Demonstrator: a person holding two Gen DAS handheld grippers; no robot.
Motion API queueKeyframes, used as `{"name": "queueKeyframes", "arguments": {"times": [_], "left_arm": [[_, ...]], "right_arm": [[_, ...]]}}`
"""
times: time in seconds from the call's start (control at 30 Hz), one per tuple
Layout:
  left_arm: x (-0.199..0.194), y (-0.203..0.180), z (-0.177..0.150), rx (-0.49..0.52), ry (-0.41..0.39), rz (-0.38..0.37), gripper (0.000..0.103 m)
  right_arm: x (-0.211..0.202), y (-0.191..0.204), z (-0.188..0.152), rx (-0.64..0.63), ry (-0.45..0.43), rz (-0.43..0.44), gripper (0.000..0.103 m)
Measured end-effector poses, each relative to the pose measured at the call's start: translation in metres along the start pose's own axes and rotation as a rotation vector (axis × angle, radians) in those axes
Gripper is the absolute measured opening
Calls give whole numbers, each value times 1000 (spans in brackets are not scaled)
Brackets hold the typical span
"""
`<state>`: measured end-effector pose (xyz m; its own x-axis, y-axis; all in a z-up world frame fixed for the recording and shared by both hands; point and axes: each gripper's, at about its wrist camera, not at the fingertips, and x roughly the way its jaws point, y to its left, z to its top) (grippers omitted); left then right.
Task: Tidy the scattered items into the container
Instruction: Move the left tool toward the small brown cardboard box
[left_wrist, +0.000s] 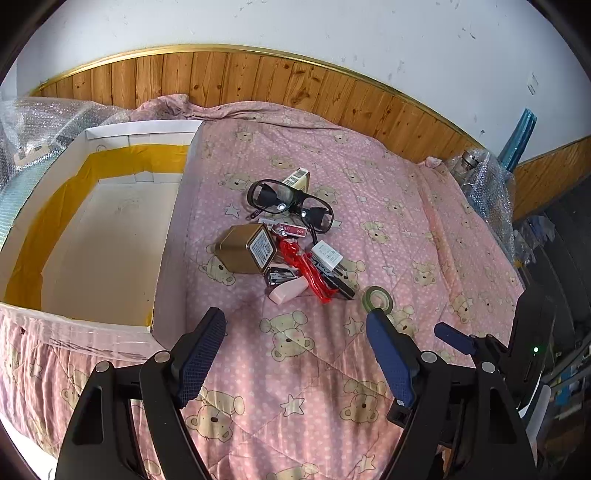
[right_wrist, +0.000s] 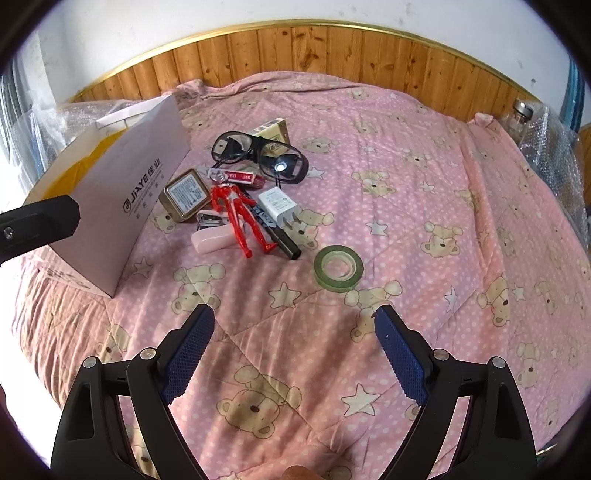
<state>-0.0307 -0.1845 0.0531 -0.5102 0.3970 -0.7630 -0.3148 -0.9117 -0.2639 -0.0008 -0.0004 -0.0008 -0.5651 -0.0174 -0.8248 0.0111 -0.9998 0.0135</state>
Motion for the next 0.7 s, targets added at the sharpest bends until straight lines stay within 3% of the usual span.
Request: {"name": "queueKeyframes", "arguments": {"times": [0.27,0.37,0.43,0.6,0.67,0.7], "left_arm": [[-3,2,-1,-3,-21,-12,79],[0,0,-3,7,-12,-22,79],[-1,-3,-5,27,-11,-38,75],[-8,-6,-8,37,-12,-62,52],[-12,-7,-7,26,-13,-73,39],[-14,-7,-6,19,-10,-79,32]], "right_arm": [[11,5,1,-46,23,-19,89],[4,0,-2,-21,9,18,89],[-1,0,4,-19,7,33,89],[-15,7,14,-30,-13,20,88],[-20,9,17,-31,-16,27,74],[-21,10,20,-28,-13,39,51]]}}
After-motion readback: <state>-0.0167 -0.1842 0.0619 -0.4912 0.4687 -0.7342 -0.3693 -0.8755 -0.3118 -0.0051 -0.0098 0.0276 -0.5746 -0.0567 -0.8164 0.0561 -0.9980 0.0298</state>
